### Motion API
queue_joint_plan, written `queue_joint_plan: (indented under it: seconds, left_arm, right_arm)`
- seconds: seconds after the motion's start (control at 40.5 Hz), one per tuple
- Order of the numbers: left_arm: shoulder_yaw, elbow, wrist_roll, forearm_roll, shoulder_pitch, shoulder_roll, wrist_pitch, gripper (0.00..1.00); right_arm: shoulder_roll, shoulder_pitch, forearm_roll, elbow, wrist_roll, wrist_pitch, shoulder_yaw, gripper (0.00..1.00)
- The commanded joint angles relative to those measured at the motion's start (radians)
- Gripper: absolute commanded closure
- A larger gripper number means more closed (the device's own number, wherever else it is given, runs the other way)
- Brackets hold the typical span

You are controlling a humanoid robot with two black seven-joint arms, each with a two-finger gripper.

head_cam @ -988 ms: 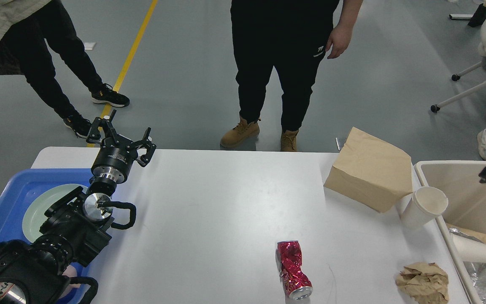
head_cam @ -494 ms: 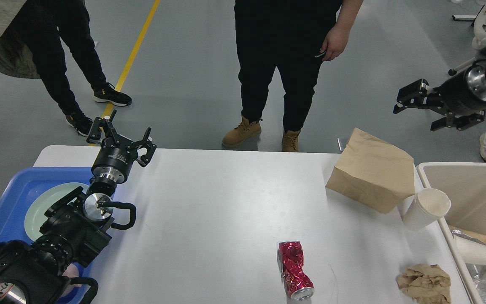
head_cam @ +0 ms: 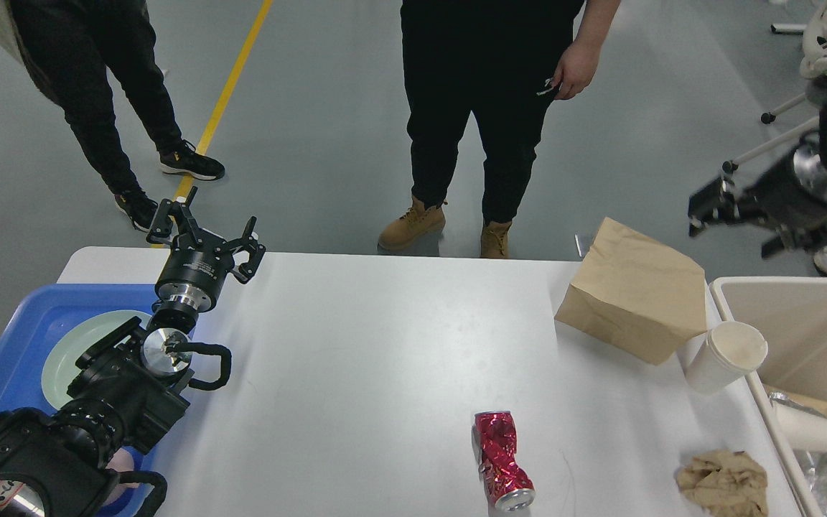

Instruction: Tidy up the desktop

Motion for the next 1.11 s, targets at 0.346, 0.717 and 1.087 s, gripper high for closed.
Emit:
queue_joint_plan:
  seconds: [0.346, 0.717, 1.087]
  left_arm:
    - [0.000, 0.000, 0.000, 0.000, 0.000, 0.000, 0.000, 0.04]
    - [0.000, 0.000, 0.000, 0.000, 0.000, 0.000, 0.000, 0.04]
    - [0.000, 0.000, 0.000, 0.000, 0.000, 0.000, 0.000, 0.04]
  right_arm:
    - [-0.064, -0.313, 0.007, -0.013, -0.002, -0.242, 0.048, 0.00]
    - [-0.055, -0.427, 0.021, -0.086, -0.002, -0.344, 0.094, 0.00]
    - [-0.054, -0.461, 0.019, -0.079, -0.002, -0.404, 0.133, 0.23]
